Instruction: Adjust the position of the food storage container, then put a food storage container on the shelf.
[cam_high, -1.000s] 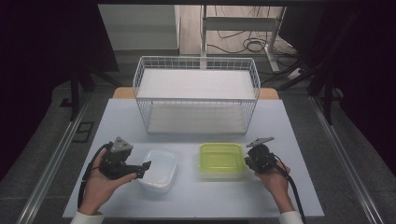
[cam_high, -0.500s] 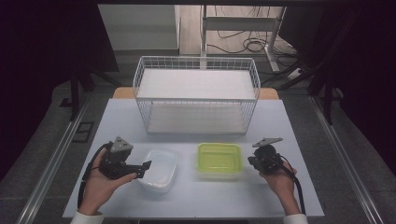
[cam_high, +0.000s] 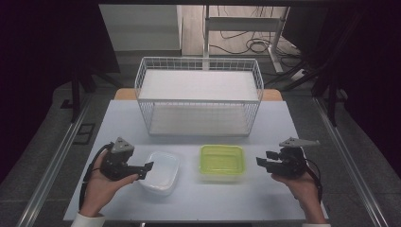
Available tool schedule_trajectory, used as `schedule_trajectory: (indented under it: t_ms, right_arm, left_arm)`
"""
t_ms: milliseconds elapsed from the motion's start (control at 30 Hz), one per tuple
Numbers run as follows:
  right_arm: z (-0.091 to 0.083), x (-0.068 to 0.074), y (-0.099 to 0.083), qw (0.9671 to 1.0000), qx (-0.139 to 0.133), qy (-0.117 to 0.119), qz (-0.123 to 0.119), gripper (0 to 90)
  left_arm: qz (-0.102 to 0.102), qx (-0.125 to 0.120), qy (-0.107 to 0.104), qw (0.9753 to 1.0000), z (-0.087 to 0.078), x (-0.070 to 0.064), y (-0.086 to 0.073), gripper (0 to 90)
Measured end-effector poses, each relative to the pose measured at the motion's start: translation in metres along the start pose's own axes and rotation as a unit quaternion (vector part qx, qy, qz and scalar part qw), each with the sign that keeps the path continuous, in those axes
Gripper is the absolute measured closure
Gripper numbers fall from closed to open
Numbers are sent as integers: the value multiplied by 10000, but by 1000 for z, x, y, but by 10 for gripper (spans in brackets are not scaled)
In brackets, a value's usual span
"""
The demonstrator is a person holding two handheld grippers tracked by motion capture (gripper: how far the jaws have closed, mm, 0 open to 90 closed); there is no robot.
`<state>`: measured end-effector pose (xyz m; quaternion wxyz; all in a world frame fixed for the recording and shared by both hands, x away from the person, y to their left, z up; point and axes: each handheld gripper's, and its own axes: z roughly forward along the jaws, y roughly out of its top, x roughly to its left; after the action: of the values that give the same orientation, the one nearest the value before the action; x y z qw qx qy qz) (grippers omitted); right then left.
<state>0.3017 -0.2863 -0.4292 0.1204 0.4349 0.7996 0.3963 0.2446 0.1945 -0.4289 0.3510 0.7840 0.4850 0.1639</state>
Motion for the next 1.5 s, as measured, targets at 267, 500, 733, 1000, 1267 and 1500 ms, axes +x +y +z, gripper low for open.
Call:
schedule_trajectory:
  t_ms: [267,500,733,1000,1267,1500]
  right_arm:
    - [1,-1,-1,9995,-91,199,215,302]
    - [4,-2,0,9987,-55,355,366,249]
    - [-4,-1,7,9968,-326,523,510,232]
    - [1,0,12,9962,-173,745,415,267]
    - [12,0,18,9968,0,726,341,293]
    - [15,1,19,9971,54,690,324,304]
  left_arm:
    - [-238,-38,-438,9988,2,-7,4,183]
    - [-319,-124,-574,9978,4,-22,10,189]
    - [-135,-255,-817,9962,7,-54,27,180]
    - [-472,-83,-1184,9918,34,-73,46,174]
    - [-743,77,-1375,9877,53,-88,64,180]
    - [-998,139,-1502,9835,70,-92,72,211]
